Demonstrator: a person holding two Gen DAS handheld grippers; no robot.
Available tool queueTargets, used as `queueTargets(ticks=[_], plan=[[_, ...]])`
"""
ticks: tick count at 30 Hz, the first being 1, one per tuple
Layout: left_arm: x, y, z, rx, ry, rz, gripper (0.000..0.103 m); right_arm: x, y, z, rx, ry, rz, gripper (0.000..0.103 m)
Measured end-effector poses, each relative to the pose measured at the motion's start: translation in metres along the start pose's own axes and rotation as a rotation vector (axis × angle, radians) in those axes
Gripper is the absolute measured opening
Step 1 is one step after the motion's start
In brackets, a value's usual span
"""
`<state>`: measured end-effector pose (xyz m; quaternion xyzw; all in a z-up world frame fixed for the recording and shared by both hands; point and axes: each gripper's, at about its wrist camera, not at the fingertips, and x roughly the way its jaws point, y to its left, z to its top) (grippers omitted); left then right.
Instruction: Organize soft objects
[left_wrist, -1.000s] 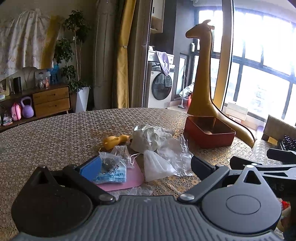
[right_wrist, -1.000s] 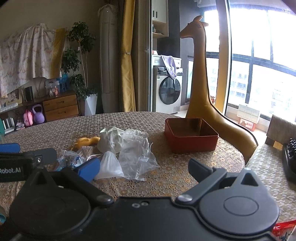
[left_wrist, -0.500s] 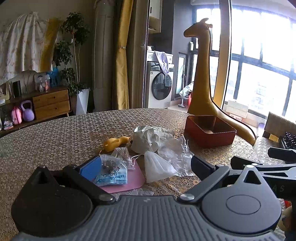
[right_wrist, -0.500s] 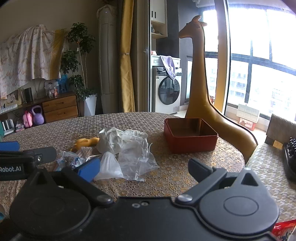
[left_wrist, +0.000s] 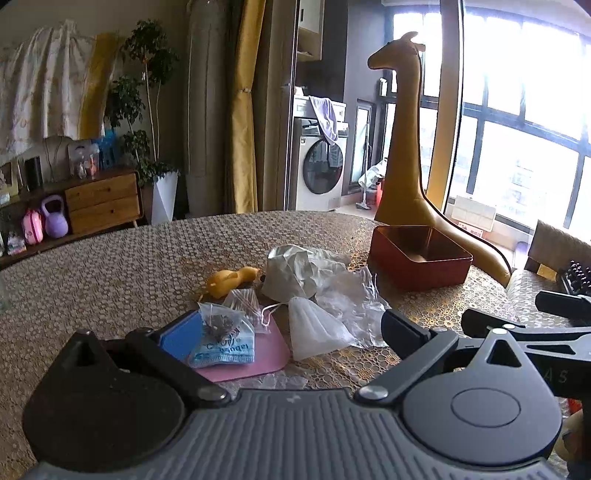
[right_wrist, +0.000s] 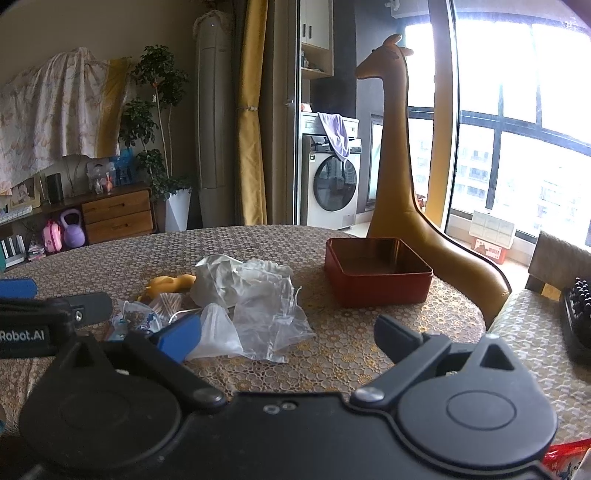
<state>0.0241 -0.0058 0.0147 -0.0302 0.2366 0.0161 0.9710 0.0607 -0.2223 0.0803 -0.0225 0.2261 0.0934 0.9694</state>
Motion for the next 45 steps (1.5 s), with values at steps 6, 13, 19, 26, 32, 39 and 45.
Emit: queueTargets(ticks=[6,13,19,26,32,39,45], plan=[[0.001,0.002,0.002,0.001,-0.003,0.007,0.103,0.001,0.003,0.002,-0.001,-0.002,0.01,0.1],[0.007,0.006,0.004,-0.002,0.003,0.02,0.103,0.009,0.005,0.005,-0.008,0.006,0.016,0.1],[0.018,0.014,0.006,-0.034,0.028,0.013,0.103,0.022,0.009,0.007,-0.007,0.022,0.028,0.099],[0.04,0.019,0.006,-0.052,0.072,0.001,0.103,0.046,0.019,0.008,-0.024,0.063,0.043,0.092],[0.065,0.029,0.01,-0.07,0.088,0.004,0.103,0.076,0.023,0.008,-0.052,0.098,0.062,0.09],[0.103,0.047,0.014,-0.04,0.115,0.035,0.103,0.115,0.035,0.006,-0.13,0.155,0.122,0.09],[0.139,0.059,0.01,0.007,0.141,0.058,0.103,0.152,0.045,0.01,-0.177,0.214,0.199,0.089]])
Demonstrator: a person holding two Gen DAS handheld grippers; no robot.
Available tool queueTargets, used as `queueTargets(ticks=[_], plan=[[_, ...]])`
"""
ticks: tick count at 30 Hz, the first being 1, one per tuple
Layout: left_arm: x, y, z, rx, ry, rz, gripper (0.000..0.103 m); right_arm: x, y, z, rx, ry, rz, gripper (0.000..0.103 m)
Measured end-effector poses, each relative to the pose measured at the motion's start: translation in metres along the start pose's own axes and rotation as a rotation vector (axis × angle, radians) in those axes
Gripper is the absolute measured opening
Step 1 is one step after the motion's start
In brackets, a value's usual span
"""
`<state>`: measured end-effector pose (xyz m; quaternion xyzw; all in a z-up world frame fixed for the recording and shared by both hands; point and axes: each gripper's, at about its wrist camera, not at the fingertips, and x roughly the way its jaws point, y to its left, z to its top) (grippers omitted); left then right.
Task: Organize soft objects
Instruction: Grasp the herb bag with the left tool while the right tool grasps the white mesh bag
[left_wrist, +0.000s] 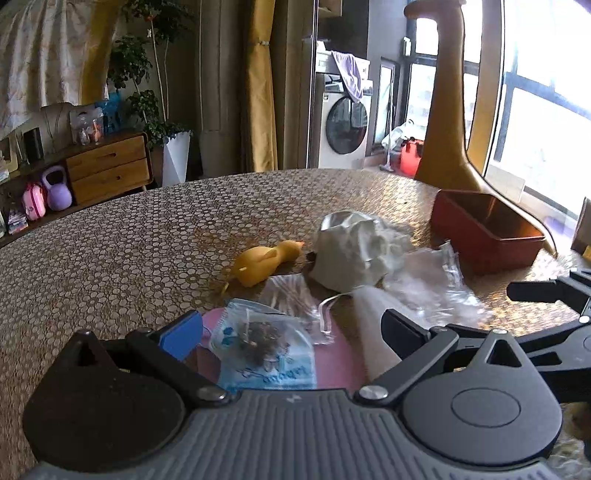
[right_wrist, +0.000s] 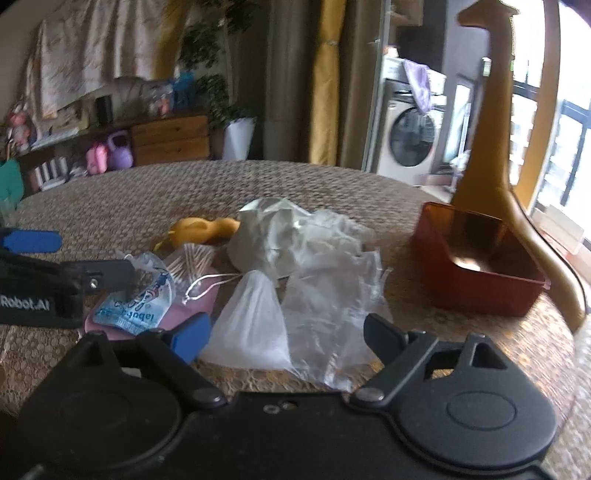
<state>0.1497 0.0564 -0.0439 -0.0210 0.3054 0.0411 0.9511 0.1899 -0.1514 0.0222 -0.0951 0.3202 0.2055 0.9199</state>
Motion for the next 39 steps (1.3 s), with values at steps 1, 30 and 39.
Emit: queueTargets(ticks=[1,30,39], plan=[[0.006,0.002,0.0,0.0,0.006,0.004,0.103,0.007,0.001,0.002,-0.011,0.008,0.007,0.089],[0.086,0.013,-0.014,0.067,0.13,0.055,0.039,0.099,0.009,0.011,-0.066,0.178,0.092,0.033],[0.08,0.011,-0.011,0.072,0.123,0.078,0.024,0.092,0.007,0.012,-0.073,0.152,0.095,0.009]])
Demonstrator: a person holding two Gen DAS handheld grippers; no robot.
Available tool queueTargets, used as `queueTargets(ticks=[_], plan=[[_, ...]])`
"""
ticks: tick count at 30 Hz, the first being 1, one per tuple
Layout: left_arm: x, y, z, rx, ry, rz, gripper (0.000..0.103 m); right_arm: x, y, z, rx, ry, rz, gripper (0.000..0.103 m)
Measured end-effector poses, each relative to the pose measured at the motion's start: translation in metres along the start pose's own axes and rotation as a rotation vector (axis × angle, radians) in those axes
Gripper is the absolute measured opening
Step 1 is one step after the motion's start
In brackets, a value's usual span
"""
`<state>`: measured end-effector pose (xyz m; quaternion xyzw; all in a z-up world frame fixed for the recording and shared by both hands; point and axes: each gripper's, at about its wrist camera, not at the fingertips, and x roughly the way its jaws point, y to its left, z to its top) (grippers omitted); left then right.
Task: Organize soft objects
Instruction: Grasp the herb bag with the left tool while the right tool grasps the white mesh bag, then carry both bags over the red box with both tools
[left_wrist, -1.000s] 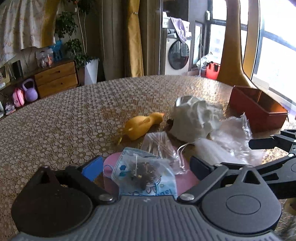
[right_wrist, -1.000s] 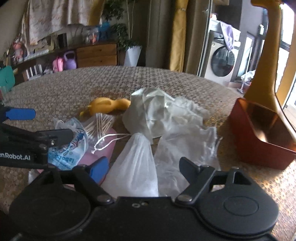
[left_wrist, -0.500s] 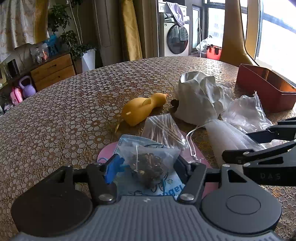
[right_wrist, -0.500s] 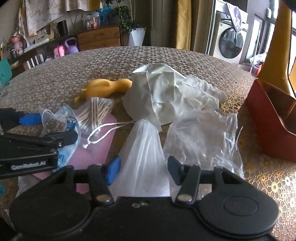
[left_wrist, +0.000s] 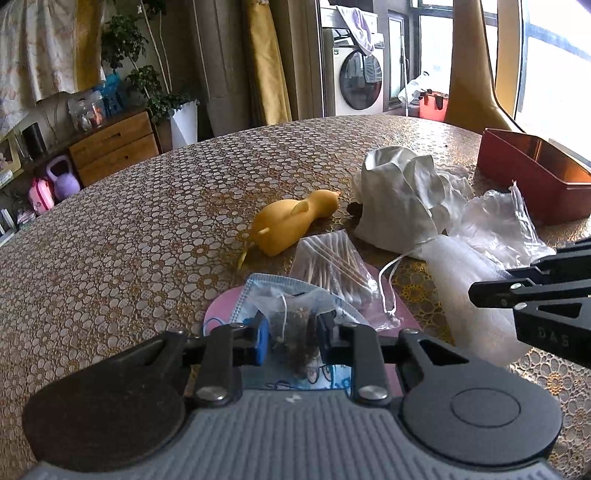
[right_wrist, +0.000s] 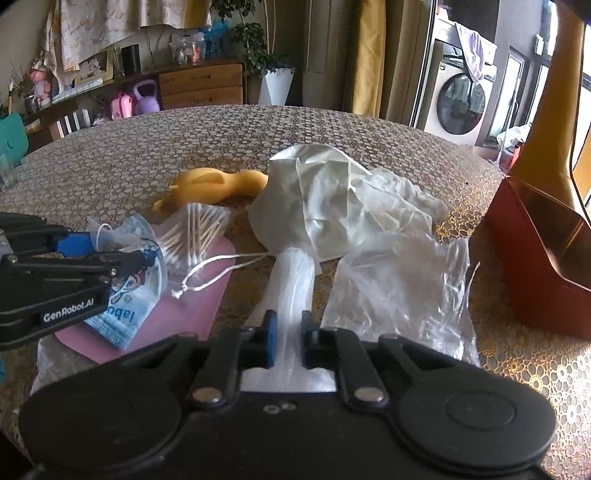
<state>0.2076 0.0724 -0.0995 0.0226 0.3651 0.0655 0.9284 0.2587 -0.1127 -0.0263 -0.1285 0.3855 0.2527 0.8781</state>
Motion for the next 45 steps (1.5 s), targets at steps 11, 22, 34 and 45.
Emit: queueTargets(ticks=[11,22,34,45], plan=[[-0.021,-0.005,0.005,-0.001,-0.024,0.005,0.018,-0.03,-0.007,0.001,0.044,-0.052,0.041,0.006],[-0.06,-0.026,0.026,-0.007,-0.071,-0.047,0.018,-0.074,-0.029,0.002,0.1,-0.102,0.069,0.006],[-0.078,-0.082,0.071,0.033,-0.134,-0.138,0.018,-0.124,-0.091,0.014,0.165,-0.161,0.031,0.006],[-0.055,-0.155,0.124,0.105,-0.138,-0.243,0.018,-0.142,-0.165,0.023,0.208,-0.207,-0.072,0.006]])
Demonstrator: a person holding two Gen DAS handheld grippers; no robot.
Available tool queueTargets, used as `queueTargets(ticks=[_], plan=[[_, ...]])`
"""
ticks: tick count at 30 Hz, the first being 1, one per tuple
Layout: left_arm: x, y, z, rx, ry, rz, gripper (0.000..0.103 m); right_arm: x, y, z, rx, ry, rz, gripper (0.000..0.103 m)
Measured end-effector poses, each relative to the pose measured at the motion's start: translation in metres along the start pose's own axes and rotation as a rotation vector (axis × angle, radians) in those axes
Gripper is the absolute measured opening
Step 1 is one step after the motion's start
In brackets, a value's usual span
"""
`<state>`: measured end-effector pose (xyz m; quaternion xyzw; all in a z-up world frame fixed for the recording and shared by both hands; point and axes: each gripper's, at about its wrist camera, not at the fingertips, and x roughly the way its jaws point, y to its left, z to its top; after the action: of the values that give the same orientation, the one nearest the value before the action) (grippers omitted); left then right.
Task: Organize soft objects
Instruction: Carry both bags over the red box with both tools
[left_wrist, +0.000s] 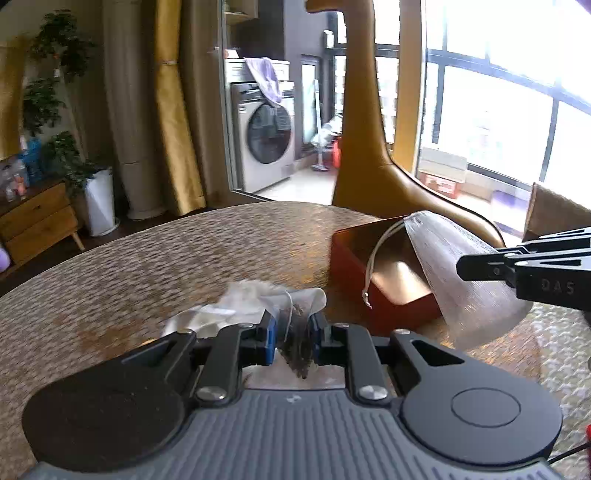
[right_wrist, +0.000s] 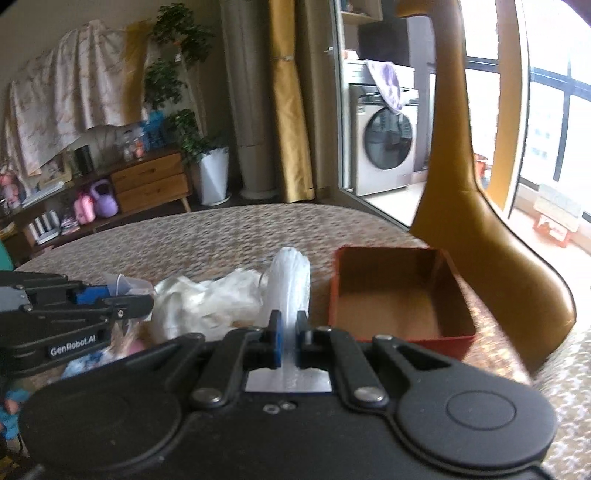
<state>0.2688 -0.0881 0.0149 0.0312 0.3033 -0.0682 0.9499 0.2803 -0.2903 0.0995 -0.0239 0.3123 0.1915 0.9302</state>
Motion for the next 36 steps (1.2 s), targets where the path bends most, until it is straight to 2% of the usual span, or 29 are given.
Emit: queueTargets(ticks=[10,19,28,36], plan=[[0.068,-0.052,0.049,0.049,0.037,-0.132,0.018,0.015,-0.067,0.019,0.055,-0.024,-0.105,0.006],[0.138,-0.092,0.062,0.074,0.124,-0.217,0.018,0.056,-0.107,0.022,0.085,0.001,-0.181,0.006],[0.2,-0.106,0.063,0.062,0.232,-0.225,0.018,0.11,-0.135,0.017,0.087,0.088,-0.187,0.006],[0.241,-0.107,0.058,0.048,0.349,-0.228,0.018,0.141,-0.142,0.005,0.063,0.163,-0.175,0.006]])
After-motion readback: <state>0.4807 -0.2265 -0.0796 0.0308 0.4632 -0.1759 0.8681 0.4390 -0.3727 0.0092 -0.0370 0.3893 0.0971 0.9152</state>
